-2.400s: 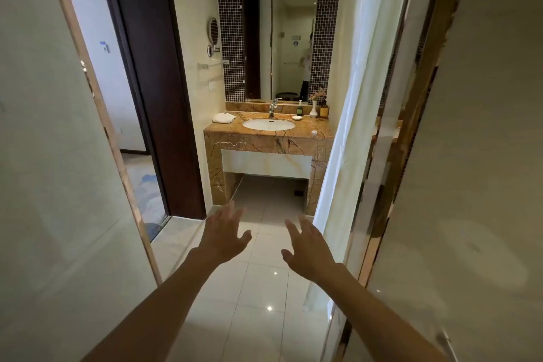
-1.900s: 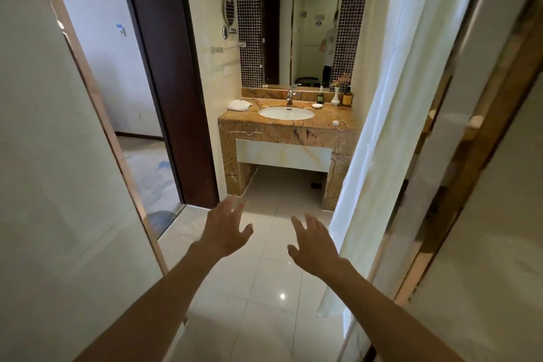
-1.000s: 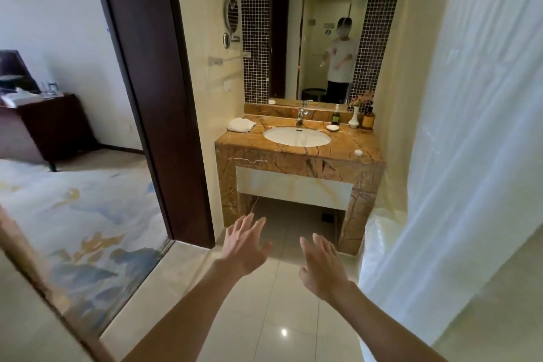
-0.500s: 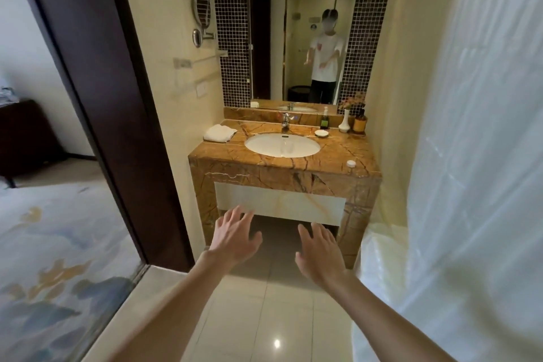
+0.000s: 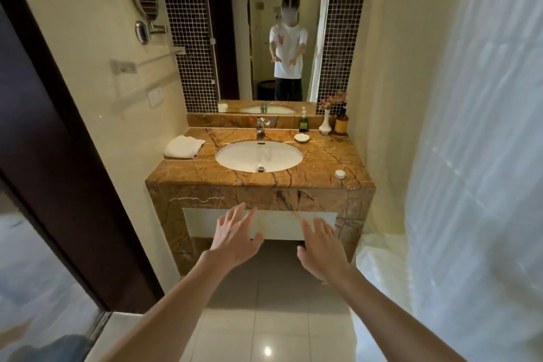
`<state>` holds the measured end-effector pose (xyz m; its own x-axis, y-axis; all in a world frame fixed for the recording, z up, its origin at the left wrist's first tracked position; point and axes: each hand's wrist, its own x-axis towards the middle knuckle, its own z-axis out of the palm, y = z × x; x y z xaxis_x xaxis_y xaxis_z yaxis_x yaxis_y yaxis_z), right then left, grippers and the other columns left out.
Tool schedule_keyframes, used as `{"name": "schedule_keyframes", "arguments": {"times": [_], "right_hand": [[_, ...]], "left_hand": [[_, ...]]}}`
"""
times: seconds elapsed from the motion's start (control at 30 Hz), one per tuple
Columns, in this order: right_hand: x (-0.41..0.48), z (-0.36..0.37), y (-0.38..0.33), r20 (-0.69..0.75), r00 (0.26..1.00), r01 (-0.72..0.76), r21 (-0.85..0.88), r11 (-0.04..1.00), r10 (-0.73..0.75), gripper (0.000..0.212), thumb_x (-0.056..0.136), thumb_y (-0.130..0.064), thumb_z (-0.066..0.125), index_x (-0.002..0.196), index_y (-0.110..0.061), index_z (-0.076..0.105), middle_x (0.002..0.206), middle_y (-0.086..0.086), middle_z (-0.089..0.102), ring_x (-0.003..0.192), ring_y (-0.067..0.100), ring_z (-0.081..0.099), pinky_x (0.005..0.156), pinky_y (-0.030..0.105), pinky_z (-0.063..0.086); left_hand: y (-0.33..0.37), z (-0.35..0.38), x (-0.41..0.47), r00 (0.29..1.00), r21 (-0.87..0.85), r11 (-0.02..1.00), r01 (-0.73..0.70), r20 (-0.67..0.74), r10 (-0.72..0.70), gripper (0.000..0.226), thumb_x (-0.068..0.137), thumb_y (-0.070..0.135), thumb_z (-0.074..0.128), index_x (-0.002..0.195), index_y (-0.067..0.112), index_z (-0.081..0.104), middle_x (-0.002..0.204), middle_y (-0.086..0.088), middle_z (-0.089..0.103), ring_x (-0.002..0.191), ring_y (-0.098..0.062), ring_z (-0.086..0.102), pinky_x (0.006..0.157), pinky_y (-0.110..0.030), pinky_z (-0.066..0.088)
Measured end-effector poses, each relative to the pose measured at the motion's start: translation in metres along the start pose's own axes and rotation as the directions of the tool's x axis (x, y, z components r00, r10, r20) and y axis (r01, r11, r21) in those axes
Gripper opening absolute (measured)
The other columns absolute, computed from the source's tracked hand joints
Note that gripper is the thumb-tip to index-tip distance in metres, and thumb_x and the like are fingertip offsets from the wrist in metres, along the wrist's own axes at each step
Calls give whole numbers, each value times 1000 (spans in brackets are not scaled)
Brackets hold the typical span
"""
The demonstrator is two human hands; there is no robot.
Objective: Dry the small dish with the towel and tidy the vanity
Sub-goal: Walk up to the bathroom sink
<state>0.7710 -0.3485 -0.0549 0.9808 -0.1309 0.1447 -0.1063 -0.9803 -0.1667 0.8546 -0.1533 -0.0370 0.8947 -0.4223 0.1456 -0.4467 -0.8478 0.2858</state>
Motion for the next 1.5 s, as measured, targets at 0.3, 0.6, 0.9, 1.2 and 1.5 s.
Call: {"name": "schedule_keyframes", "arguments": {"times": [0.3,0.6,0.9,1.2,1.5], "right_hand": [[88,22,37,19,997,-73,39,997,73,56,90,-28,52,142,-16,34,147,15,37,136,31,34,111,40,31],[221,39,97,30,999,-25,12,1000,25,62,92,-27,50,147,-11,27,152,21,32,142,33,25,116,43,21],[331,44,141,40,999,22,8,1000,-23,57,91,-29,53,143,-15,33,143,14,43,133,31,37,111,40,30],[432,67,163,71,997,36,30,999,-38,52,91,-27,53,139,-14,38,129,13,50,120,29,44,101,38,37],[534,84,181,143,989,-34,64,997,25,50,91,-23,47,140,-16,38,129,14,50,122,30,45,100,40,42]], "left_hand": [[-3,31,104,997,-20,999,-47,56,48,67,89,47,47,147,25,24,159,-8,19,145,-28,15,117,-48,12],[9,54,245,993,0,997,-73,88,73,61,89,45,44,143,25,27,154,-10,28,141,-31,24,114,-51,18],[15,72,362,992,34,999,-36,121,31,65,89,44,46,147,25,24,157,-9,23,144,-28,19,116,-48,19],[-5,104,468,991,37,998,-41,126,36,63,90,45,46,146,22,29,155,-11,28,141,-29,25,113,-46,23],[-34,129,572,981,-20,998,-59,185,62,59,91,42,45,145,21,31,153,-12,31,138,-31,29,112,-45,25]]}}
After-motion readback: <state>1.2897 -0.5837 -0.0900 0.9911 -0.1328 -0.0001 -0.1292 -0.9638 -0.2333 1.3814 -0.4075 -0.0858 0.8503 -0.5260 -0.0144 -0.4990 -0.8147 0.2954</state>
